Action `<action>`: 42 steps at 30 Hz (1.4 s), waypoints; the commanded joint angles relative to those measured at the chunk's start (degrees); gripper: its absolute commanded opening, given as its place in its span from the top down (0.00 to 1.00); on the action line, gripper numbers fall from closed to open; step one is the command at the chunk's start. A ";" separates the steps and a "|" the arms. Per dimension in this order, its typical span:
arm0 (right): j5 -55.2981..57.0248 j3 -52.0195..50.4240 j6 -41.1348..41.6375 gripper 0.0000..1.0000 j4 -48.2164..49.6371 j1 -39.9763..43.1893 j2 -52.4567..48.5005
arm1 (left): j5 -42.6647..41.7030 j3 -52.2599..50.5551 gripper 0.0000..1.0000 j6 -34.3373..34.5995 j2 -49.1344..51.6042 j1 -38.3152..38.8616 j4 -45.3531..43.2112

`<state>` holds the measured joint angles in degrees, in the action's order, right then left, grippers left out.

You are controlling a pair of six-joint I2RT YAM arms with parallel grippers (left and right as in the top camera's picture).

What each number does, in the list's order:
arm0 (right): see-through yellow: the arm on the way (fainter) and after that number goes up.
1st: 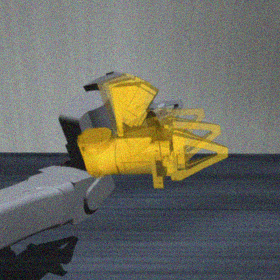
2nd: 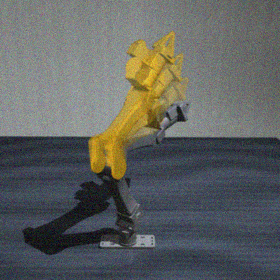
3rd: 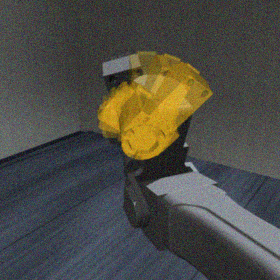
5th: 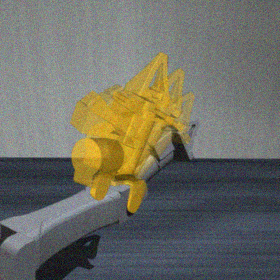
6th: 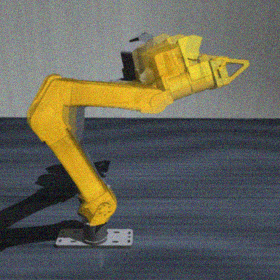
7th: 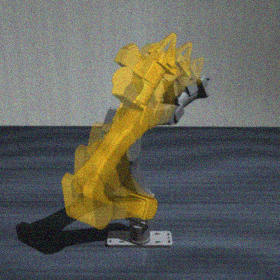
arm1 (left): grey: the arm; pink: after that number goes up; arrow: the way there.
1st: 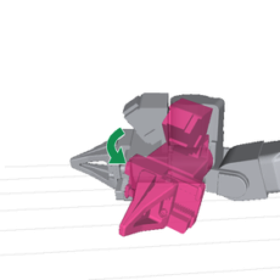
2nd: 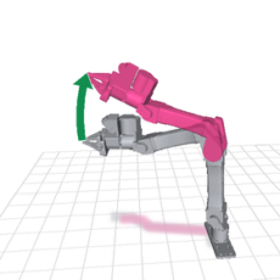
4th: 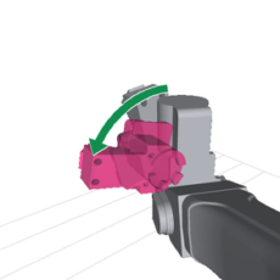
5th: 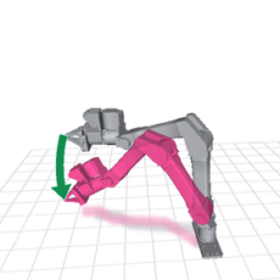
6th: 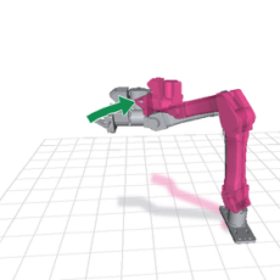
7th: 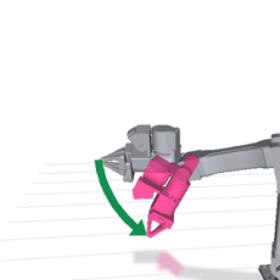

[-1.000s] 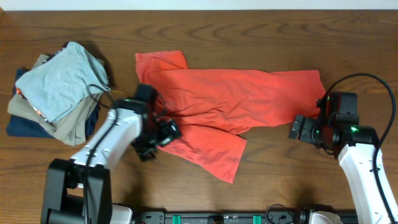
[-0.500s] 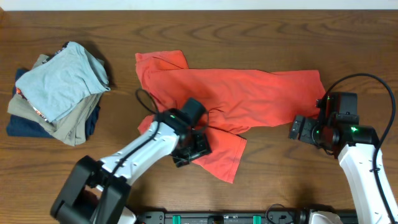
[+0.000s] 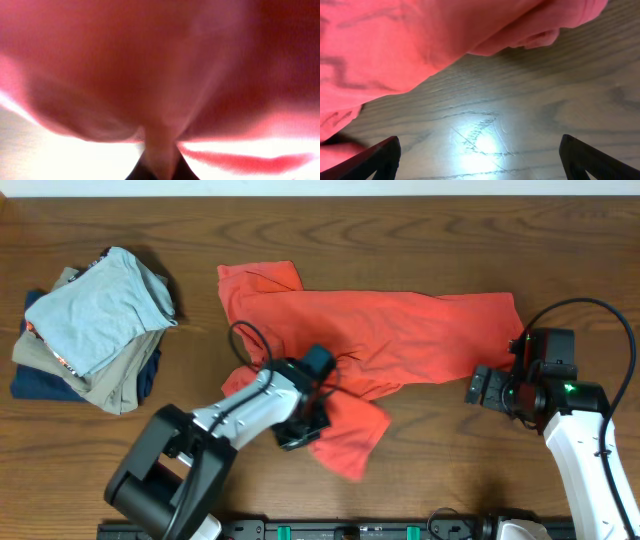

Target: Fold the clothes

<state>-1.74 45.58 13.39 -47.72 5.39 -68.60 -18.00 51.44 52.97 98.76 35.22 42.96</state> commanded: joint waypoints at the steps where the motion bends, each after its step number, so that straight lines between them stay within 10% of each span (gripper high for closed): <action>1: 5.53 0.37 3.04 0.01 -0.33 0.46 0.31 | 6.62 -0.59 0.94 -6.36 -2.34 -6.16 6.34; 11: 7.34 0.35 5.05 0.01 3.30 0.59 -6.08 | 13.53 -0.59 0.94 -12.09 -14.45 -25.55 12.52; 30: 8.04 0.35 6.51 0.05 23.58 6.34 -25.29 | 13.55 -0.61 0.94 -12.26 -14.53 -25.77 13.11; 33: 6.60 0.35 6.51 0.30 27.06 6.34 -26.60 | 13.55 -0.61 0.94 -12.26 -14.53 -25.77 13.14; 37: 6.62 1.16 5.73 0.99 26.25 6.40 -23.98 | 13.55 -0.61 0.94 -12.26 -14.53 -25.77 13.16; 42: 6.69 5.88 3.91 0.99 12.94 6.78 -14.45 | 13.55 -0.61 0.94 -12.26 -14.53 -25.77 13.14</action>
<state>4.82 47.13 18.61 -31.11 11.27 -89.38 -5.61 51.03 41.50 84.03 9.43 55.75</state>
